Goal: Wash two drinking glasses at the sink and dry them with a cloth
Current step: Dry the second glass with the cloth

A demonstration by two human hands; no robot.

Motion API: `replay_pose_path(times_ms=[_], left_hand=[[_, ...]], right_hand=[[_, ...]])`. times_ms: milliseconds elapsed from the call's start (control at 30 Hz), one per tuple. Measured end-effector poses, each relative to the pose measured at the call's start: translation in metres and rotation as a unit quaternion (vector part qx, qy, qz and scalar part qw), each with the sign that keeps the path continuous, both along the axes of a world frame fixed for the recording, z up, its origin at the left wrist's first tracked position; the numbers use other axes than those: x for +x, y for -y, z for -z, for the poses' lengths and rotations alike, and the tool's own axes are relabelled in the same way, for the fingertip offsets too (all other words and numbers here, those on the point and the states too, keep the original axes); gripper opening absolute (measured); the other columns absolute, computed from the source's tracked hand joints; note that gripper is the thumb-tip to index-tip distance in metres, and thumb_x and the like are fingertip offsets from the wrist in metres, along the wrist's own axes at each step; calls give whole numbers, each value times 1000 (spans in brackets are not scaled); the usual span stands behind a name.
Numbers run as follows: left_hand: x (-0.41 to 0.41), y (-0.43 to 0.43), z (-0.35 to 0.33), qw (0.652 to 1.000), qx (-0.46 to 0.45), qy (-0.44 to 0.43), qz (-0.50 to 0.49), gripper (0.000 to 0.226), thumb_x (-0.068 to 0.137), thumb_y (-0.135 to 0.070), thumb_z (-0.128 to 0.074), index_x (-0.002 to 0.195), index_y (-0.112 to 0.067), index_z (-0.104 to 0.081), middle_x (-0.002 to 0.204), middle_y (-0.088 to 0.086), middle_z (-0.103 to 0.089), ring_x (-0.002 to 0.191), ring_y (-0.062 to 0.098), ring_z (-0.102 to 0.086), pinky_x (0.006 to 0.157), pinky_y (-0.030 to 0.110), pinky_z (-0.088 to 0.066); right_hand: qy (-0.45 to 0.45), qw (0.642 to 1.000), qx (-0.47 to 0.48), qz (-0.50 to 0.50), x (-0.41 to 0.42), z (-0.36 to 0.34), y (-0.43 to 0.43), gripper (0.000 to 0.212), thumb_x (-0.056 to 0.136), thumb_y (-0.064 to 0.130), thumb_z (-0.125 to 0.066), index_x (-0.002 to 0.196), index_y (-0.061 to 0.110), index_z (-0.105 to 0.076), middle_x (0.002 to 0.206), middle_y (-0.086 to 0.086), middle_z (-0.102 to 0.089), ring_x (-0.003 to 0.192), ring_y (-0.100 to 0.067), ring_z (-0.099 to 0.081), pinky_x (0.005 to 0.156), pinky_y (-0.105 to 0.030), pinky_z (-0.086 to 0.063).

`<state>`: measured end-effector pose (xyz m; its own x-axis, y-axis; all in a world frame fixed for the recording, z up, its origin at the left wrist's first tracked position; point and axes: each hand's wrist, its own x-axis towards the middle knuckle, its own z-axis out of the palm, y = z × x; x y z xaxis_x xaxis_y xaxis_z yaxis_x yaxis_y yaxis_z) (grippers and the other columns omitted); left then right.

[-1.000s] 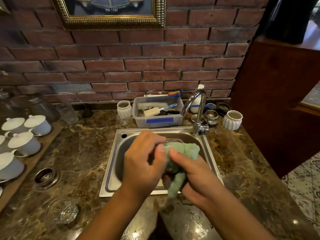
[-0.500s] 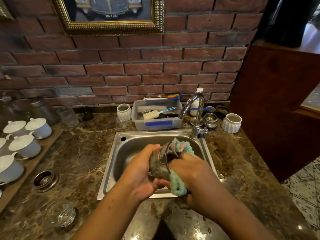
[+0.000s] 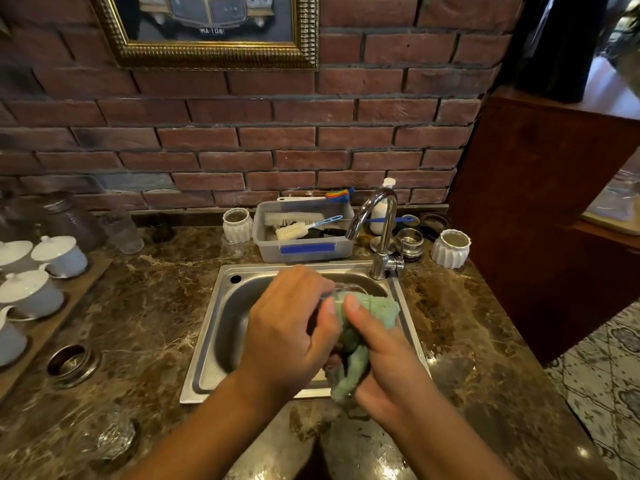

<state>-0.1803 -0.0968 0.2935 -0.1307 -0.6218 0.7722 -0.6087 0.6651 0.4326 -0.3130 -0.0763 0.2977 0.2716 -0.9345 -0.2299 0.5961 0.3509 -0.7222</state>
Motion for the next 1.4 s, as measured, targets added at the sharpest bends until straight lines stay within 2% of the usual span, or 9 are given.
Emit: replay_pose_path(times_ms=[267,433,500,700,867,1000,1133,1267,1400], left_hand=[[-4,-15,2,947,201,-249,36,24,96,-33,-42,99,-25,-64,90,-9,-65,82,10,-65,62,23,-52],[-5,-14,-20,640,527,-555,63,24,95,-29,-55,87,-14,-72,67,6,-66,49,15,-59,34,21,-35],[1,-13,-27,553,599,-571,98,26,92,-30,-59,83,-9,-70,59,5,-61,40,16,-55,31,19,-34],[-11,-10,-29,711,461,-531,17,30,94,-22,-52,68,-17,-66,53,2,-57,41,14,-51,33,18,-28],[1,-14,-15,971,121,-207,-21,26,95,-28,-47,90,-18,-71,80,-9,-67,75,7,-63,63,20,-49],[11,-9,-7,999,-27,6,18,29,97,-25,-47,96,-8,-71,88,2,-68,82,12,-62,72,27,-50],[6,-12,-3,993,80,-81,20,27,95,-29,-47,101,-15,-69,95,-7,-66,90,7,-62,76,20,-49],[-13,-20,-17,812,396,-429,20,27,91,-45,-50,88,-27,-71,78,-3,-71,65,9,-65,44,22,-45],[-7,-16,-26,517,609,-597,79,28,94,-34,-61,86,-8,-69,57,4,-63,40,13,-55,30,19,-31]], right_hand=[[-257,947,-195,2,-5,-6,-1,24,77,47,-72,85,24,-73,79,0,-71,71,-13,-66,61,-28,-54],[-585,583,-564,-7,-23,-13,11,21,92,42,-64,83,23,-69,82,14,-66,77,3,-46,66,-13,-41],[-608,523,-597,-26,-25,-9,12,21,92,43,-66,83,24,-68,82,13,-64,78,3,-38,64,-15,-37],[-519,696,-496,21,-12,-2,1,24,93,45,-59,92,28,-76,91,12,-74,89,-10,-67,76,-34,-55],[-155,978,-128,50,10,-9,-11,48,67,45,-83,98,10,-72,79,-9,-71,70,-21,-65,57,-31,-54],[9,999,30,-26,5,-8,-8,63,73,37,-83,124,6,-63,101,-21,-69,87,-29,-68,68,-37,-54],[-84,996,-42,-8,-1,-8,-2,34,81,33,-78,109,15,-71,93,-11,-70,81,-23,-67,61,-32,-52],[-338,870,-357,-14,-15,-17,2,8,87,38,-67,88,37,-75,83,14,-74,78,-2,-70,65,-16,-54],[-609,519,-598,-56,-32,-16,16,12,87,38,-75,91,29,-68,89,17,-66,80,4,-46,71,-15,-41]])
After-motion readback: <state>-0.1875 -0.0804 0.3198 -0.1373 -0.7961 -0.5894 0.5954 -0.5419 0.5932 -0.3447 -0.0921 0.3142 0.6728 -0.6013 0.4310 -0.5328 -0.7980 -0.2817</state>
